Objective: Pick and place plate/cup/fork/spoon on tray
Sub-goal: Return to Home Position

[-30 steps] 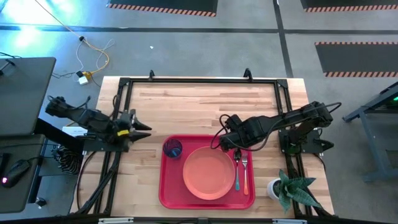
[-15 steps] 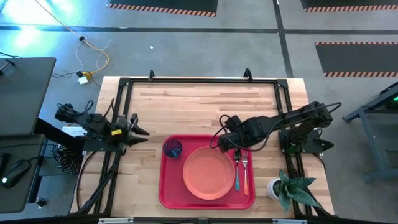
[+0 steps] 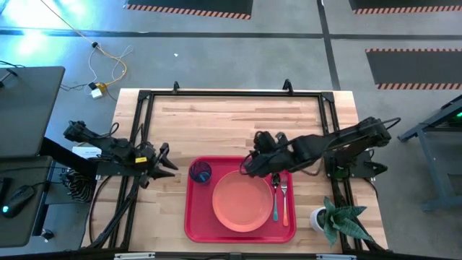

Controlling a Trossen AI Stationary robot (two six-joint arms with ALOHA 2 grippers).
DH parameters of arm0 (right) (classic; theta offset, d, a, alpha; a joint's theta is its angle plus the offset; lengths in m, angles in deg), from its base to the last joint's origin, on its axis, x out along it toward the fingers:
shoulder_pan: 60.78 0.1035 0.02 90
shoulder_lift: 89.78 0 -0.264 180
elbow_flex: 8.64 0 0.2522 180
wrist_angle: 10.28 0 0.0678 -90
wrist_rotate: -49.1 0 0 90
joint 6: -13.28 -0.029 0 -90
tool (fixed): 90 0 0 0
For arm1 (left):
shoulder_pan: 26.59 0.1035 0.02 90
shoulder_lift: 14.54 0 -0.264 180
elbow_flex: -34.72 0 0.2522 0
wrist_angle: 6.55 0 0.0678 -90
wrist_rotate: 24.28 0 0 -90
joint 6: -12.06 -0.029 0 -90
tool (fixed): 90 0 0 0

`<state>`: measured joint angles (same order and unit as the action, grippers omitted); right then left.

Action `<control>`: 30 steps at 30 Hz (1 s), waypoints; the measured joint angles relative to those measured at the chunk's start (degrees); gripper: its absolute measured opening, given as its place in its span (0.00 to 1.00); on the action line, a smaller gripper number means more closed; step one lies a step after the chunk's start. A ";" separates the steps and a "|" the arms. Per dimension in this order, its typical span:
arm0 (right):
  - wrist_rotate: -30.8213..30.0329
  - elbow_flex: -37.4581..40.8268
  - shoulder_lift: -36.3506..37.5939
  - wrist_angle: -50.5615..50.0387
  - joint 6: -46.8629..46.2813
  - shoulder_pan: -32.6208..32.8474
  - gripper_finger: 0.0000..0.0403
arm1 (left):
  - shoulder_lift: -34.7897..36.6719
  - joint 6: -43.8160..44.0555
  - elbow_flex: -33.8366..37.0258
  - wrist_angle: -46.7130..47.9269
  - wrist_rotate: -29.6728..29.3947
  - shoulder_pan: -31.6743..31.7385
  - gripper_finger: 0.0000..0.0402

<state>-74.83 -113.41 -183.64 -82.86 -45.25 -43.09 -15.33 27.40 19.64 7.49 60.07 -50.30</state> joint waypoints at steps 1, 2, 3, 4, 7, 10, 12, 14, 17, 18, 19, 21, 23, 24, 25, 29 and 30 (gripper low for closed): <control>-0.86 0.00 0.94 0.72 1.84 0.01 0.23 | -0.18 0.09 0.19 -0.51 0.15 -0.02 0.29; -1.78 0.00 2.02 1.32 3.53 0.02 0.23 | -0.38 0.59 0.26 -0.58 0.36 0.00 0.29; -2.75 0.00 3.11 1.88 5.39 0.00 0.23 | -0.55 0.81 0.26 -0.70 0.49 0.00 0.29; -3.55 0.00 4.45 2.64 7.52 0.00 0.23 | -0.55 1.00 0.26 -0.51 0.53 0.00 0.29; -5.45 0.00 9.32 6.39 15.58 0.00 0.23 | -0.55 1.00 0.26 -0.66 0.69 0.00 0.29; -4.83 0.00 14.24 11.64 25.24 -0.02 0.23 | -0.53 1.00 0.26 -0.62 0.66 0.00 0.29; -3.21 0.00 17.12 14.71 32.10 -0.02 0.23 | -0.53 1.00 0.26 -0.62 0.61 0.00 0.29; -0.64 0.00 19.75 16.96 38.23 -0.02 0.23 | -0.53 1.00 0.26 -0.62 0.51 0.00 0.29; 4.47 0.00 22.72 18.01 45.33 -0.51 0.23 | -0.53 0.98 0.26 -0.58 0.49 0.00 0.29; 6.34 0.00 23.53 17.94 47.22 -0.90 0.23 | -0.53 1.00 0.26 -0.63 0.47 0.00 0.29; 7.96 0.00 24.24 17.69 49.03 -1.28 0.23 | -0.53 0.99 0.26 -0.65 0.47 0.00 0.29; 10.93 0.00 25.82 16.64 51.89 -2.30 0.23 | -0.53 1.00 0.26 -0.62 0.47 0.00 0.29; 13.34 0.00 27.48 14.12 53.42 -3.59 0.23 | -0.53 0.99 0.26 -0.64 0.47 0.00 0.29; 14.33 0.00 28.31 12.33 53.54 -4.18 0.23 | -0.53 1.00 0.26 -0.60 0.47 0.00 0.29; 14.83 0.46 29.39 10.90 53.55 -4.76 0.23 | -0.53 0.98 0.26 -0.64 0.45 0.00 0.29; 15.11 10.18 38.14 11.96 52.65 -6.07 0.23 | -0.53 0.99 0.26 -0.64 0.43 0.00 0.29; 15.11 13.86 41.05 13.52 51.12 -6.16 0.23 | -0.53 0.98 0.26 -0.63 0.47 0.00 0.29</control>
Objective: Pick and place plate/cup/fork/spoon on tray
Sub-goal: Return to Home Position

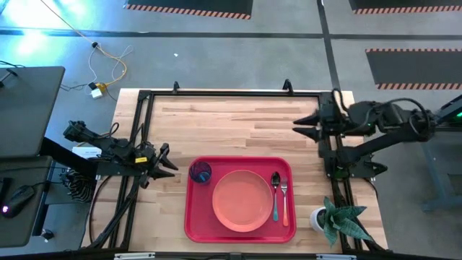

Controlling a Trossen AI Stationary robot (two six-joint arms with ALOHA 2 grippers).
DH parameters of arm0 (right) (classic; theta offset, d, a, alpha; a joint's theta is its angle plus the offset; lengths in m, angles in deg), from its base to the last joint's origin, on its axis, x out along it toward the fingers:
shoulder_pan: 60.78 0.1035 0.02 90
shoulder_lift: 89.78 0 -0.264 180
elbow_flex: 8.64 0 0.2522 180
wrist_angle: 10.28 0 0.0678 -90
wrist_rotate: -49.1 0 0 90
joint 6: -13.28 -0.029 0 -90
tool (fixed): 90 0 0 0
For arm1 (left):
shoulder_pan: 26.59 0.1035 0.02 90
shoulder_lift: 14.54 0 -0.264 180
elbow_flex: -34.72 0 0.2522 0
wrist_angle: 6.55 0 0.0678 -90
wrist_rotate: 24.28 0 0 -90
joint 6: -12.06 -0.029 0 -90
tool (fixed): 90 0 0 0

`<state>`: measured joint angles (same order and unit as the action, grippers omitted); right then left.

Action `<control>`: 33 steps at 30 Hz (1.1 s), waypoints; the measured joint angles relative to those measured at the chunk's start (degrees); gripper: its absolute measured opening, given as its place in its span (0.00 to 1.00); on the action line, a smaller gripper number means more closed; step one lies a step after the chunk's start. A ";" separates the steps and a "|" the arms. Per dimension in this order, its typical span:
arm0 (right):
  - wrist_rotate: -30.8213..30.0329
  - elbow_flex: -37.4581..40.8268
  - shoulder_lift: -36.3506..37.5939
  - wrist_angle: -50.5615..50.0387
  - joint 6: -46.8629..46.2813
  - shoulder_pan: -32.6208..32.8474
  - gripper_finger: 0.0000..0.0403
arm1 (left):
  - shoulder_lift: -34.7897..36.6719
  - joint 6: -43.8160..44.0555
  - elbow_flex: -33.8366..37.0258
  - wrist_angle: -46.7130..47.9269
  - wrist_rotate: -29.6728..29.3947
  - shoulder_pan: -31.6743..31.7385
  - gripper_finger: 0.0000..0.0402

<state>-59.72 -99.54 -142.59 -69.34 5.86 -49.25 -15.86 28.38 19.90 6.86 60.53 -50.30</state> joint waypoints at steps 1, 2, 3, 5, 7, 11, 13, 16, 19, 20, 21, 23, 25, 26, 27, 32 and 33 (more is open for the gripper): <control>0.02 3.84 2.99 2.06 -1.56 -0.01 0.23 | 0.00 0.01 0.00 0.01 0.00 0.00 0.29; 0.20 7.91 6.02 4.21 -3.18 0.06 0.23 | 0.00 0.00 0.00 0.01 0.00 0.00 0.29; 0.96 11.90 8.77 6.97 -4.61 0.28 0.23 | 0.00 0.00 0.00 0.01 0.02 0.00 0.29; 3.21 19.67 13.91 13.04 -5.43 0.86 0.23 | 0.00 0.00 0.00 0.02 0.02 0.00 0.29; 5.97 26.95 18.20 19.06 -3.80 1.31 0.23 | 0.00 0.00 0.00 0.01 0.02 0.00 0.29; 10.87 39.28 25.21 27.76 -0.92 1.70 0.23 | 0.00 0.00 0.00 0.03 0.02 0.00 0.29; 10.91 44.18 28.29 31.37 -1.95 1.70 0.23 | 0.00 0.00 0.00 0.01 0.04 0.00 0.29; 10.92 50.43 32.04 34.30 -3.07 1.70 0.23 | 0.00 0.02 0.00 0.01 0.04 0.00 0.29; 10.94 55.45 35.13 35.81 -2.60 1.70 0.23 | 0.00 0.00 0.00 0.01 0.04 0.00 0.29; 10.61 56.79 36.00 36.20 -2.55 1.70 0.23 | 0.00 0.00 0.00 0.01 0.05 0.00 0.29; 10.05 57.95 36.77 36.51 -2.57 1.70 0.23 | 0.00 0.01 0.00 0.03 0.07 0.00 0.29; 9.65 60.14 38.26 37.38 -2.61 1.70 0.23 | 0.00 0.01 0.00 0.01 0.07 0.00 0.29; 9.64 62.00 39.52 38.89 -2.59 1.69 0.23 | 0.00 0.00 0.00 0.01 0.09 0.00 0.29; 9.74 62.98 40.17 39.82 -2.57 1.69 0.23 | 0.00 0.00 -0.02 0.01 0.09 0.00 0.29; 9.99 63.94 40.81 40.77 -2.40 1.70 0.23 | 0.00 0.00 -0.02 0.02 0.09 0.00 0.29; 10.15 69.06 43.86 44.76 -2.50 1.70 0.23 | 0.00 -3.83 -0.02 0.03 0.09 0.00 0.29; 10.31 70.01 44.49 45.96 -2.56 1.70 0.23 | 0.00 -5.64 -0.02 0.01 0.09 0.00 0.29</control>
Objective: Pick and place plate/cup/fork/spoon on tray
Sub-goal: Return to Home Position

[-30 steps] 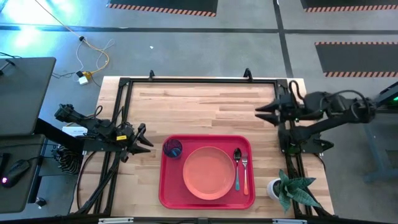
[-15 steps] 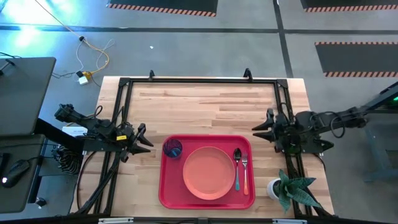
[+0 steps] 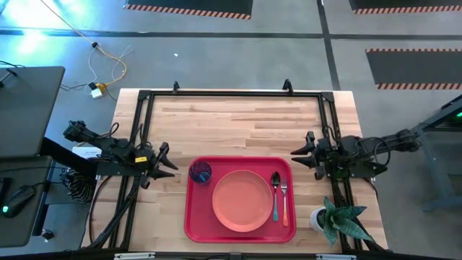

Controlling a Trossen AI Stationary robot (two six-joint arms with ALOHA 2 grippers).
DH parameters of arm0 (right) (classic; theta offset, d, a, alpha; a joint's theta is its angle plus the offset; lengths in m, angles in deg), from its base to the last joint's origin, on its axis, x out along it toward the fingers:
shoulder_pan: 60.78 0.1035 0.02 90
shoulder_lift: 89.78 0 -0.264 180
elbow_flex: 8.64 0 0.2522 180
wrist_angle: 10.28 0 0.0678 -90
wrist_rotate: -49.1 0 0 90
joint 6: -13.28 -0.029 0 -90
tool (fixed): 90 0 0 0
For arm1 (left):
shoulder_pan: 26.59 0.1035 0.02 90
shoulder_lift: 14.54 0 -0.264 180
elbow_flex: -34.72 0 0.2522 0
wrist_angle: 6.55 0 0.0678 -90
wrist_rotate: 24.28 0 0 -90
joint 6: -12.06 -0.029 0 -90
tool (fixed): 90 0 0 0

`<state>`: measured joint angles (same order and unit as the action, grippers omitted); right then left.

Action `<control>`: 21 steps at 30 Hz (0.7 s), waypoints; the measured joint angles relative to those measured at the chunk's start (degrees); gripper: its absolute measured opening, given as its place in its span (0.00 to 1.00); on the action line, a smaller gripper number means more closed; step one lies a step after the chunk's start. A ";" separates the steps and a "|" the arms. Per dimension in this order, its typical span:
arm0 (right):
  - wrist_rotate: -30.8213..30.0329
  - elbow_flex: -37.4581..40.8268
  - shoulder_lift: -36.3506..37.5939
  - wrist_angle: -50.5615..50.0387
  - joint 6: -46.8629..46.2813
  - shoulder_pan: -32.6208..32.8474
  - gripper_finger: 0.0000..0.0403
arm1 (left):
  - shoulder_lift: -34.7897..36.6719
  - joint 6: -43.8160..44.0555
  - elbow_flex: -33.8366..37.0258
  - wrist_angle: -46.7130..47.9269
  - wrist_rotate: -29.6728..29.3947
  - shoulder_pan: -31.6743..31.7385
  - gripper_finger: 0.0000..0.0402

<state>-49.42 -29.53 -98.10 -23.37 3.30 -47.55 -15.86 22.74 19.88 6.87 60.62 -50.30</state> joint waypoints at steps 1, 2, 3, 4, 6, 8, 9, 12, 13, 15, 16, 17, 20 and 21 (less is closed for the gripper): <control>0.05 0.79 0.57 0.88 -0.03 0.00 0.23 | 0.00 -1.64 0.00 0.00 -0.02 0.00 0.29; 0.05 1.51 1.21 1.58 0.05 0.00 0.23 | 0.00 -2.53 0.00 0.00 -0.08 0.00 0.29; 0.06 2.18 1.79 2.24 0.31 0.00 0.23 | 0.00 -3.30 0.00 0.00 -0.19 0.00 0.29; 0.08 2.78 2.31 2.52 0.62 0.00 0.23 | 0.00 -3.77 0.00 0.00 -0.28 0.00 0.29; 0.09 3.82 3.22 2.16 1.07 0.00 0.23 | 0.00 -4.28 -0.01 0.00 -0.31 -0.01 0.29; -0.01 4.88 3.88 2.23 1.43 0.00 0.23 | 0.00 -4.30 -0.02 0.00 -0.31 -0.01 0.29; -0.18 5.48 4.10 2.51 1.38 0.00 0.23 | 0.00 -4.31 -0.02 0.00 -0.31 0.00 0.29; -0.60 6.57 4.63 2.59 0.71 -0.02 0.23 | 0.00 -4.30 -0.02 0.00 -0.31 -0.02 0.29; -0.64 6.57 4.64 2.26 0.19 -0.02 0.23 | 0.00 -4.31 -0.02 -0.02 -0.31 -0.02 0.29; -0.68 6.57 4.66 2.40 -0.05 -0.02 0.23 | -0.01 -4.30 -0.02 0.00 -0.31 0.00 0.29; -0.68 6.57 4.66 2.34 -0.05 -0.02 0.23 | 0.00 -4.30 -0.02 -0.01 -0.31 -0.01 0.29; -0.68 6.57 4.66 2.23 -0.05 -0.02 0.23 | 0.00 -4.32 -0.02 -0.02 -0.31 -0.01 0.29; -0.70 6.57 4.66 2.14 -0.09 -0.07 0.23 | 0.00 -4.30 -0.02 -0.02 -0.31 0.00 0.29; -0.70 6.57 4.66 2.10 -0.09 -0.07 0.23 | -0.02 -4.30 -0.02 0.00 -0.31 -0.02 0.29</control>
